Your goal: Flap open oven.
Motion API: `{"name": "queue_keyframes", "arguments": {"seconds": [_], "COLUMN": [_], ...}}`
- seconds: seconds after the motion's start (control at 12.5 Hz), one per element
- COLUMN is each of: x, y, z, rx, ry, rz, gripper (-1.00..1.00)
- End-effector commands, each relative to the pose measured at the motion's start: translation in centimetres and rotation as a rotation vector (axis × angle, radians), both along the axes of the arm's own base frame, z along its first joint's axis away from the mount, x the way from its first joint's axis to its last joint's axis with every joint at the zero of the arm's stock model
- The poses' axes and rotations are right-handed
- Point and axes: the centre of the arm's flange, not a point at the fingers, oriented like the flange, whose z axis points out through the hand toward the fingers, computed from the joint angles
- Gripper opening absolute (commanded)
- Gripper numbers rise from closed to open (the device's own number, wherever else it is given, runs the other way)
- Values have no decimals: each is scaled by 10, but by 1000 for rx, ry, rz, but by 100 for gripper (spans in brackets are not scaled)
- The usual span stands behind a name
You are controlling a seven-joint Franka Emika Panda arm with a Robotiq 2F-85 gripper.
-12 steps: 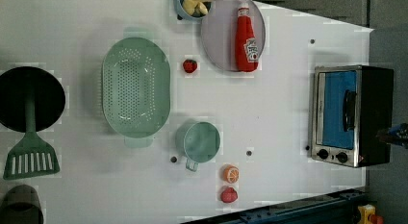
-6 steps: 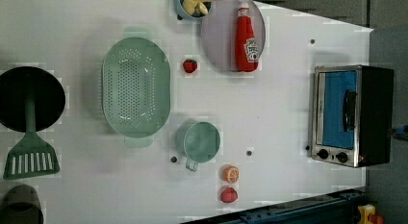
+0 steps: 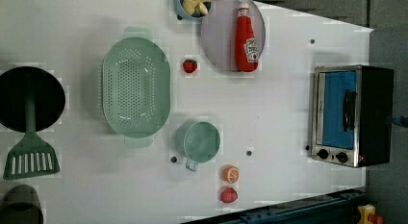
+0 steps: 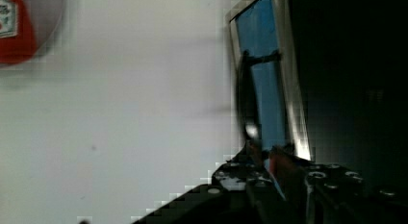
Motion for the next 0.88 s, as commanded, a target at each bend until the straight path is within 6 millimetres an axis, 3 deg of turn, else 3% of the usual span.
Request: {"name": "queue_keyframes", "arguments": {"seconds": [0.08,0.4,0.88], "x": [-3,17,25], "y": [-38,-54,-65], "z": [-45,-94,-159], "rx": [-6,-40,-48], "ry": [62,64,140], "rz": [79,102,97], "gripper": [-65,-65,-65]}}
